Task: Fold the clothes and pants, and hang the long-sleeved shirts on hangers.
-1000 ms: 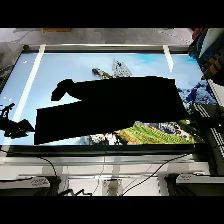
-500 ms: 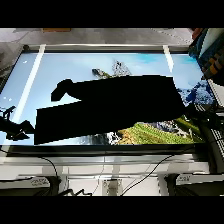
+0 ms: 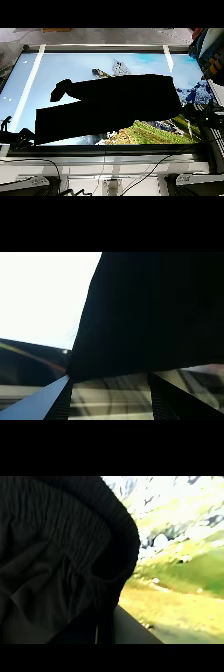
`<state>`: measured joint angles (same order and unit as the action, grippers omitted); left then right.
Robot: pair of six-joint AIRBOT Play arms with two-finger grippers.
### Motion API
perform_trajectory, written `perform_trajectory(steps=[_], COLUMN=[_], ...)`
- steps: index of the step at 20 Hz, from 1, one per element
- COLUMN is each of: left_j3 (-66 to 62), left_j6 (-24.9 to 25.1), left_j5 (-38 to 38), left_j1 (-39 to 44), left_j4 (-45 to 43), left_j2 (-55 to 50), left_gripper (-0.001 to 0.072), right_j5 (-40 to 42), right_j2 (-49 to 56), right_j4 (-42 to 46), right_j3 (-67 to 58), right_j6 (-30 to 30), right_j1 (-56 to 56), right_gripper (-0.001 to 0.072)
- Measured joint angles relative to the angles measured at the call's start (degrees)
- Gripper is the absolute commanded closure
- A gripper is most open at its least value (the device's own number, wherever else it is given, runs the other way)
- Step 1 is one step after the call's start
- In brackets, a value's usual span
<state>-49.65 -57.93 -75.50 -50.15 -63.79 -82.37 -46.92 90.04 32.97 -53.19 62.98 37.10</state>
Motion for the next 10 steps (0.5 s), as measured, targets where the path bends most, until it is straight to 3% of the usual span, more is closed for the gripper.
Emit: perform_trajectory(steps=[1, 2, 4, 5, 6, 10], left_j3=[1.51, 2.86, 5.14, 5.92, 6.45, 6.29], left_j6=[0.85, 1.31, 2.32, 2.62, 2.89, 5.66], left_j5=[0.96, 1.95, 5.03, 6.93, 8.81, 12.52], left_j1=[-0.61, -0.87, -0.74, -0.31, 0.22, 2.71], left_j4=[1.49, 2.89, 4.61, 5.18, 5.6, 6.47], left_j2=[0.35, 0.55, 0.74, 0.83, 0.83, 0.9], left_gripper=[0.019, 0.028, 0.0388, 0.0506, 0.07, 0.0694], right_j5=[-0.96, -1.99, -3.76, -4.79, -5.75, -9.57], right_j2=[-0.02, -0.02, -0.02, -0.02, -0.02, -1.22], right_j4=[-0.02, -0.07, -0.09, -0.09, -0.09, 0.39], right_j3=[0.0, 0.0, 0.0, 0.0, 0.0, 0.0], right_j6=[0.24, 0.31, 0.59, 0.63, 0.66, 0.28], right_j1=[-0.04, -0.04, -0.04, -0.04, -0.04, -0.04], right_gripper=[0.0691, 0.0691, 0.0691, 0.0691, 0.0691, 0.0693])
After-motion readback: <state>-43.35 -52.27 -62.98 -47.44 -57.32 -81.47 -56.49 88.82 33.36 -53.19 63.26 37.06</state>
